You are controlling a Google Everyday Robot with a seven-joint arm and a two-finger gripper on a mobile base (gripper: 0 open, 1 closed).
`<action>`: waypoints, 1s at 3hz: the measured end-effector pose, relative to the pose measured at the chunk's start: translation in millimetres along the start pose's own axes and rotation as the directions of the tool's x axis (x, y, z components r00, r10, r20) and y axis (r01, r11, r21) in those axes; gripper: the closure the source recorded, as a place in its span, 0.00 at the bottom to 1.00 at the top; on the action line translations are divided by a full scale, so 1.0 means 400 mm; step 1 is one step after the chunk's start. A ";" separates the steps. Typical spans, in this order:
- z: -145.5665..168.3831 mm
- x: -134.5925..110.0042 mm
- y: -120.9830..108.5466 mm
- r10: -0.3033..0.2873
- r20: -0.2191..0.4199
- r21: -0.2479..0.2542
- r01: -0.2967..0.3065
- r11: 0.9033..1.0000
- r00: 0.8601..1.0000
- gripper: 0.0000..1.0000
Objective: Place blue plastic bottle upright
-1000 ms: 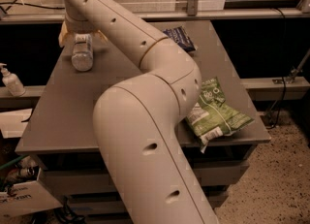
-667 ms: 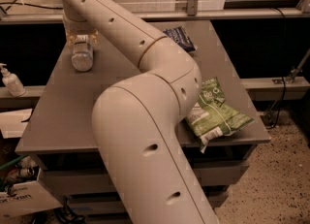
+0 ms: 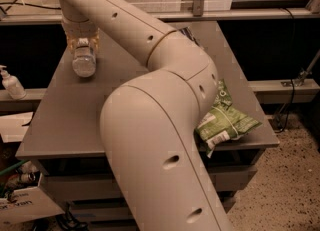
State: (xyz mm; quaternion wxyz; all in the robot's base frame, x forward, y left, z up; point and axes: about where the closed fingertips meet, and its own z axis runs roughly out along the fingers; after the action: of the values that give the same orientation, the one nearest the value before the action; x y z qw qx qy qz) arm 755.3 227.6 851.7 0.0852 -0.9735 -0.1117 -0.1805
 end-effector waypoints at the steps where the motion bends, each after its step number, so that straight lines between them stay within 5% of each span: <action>1: -0.047 -0.069 0.024 0.041 0.035 -0.012 -0.040 0.999 0.999 1.00; 3: -0.109 -0.263 0.147 0.076 0.098 -0.031 -0.074 0.997 0.992 1.00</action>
Offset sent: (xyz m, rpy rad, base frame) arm -0.1176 -0.0976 0.0047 -0.0137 0.1077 -0.0832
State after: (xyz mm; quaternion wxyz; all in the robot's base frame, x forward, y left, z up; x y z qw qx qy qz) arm 659.5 142.7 845.4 0.0731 -0.9858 -0.0767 -0.1300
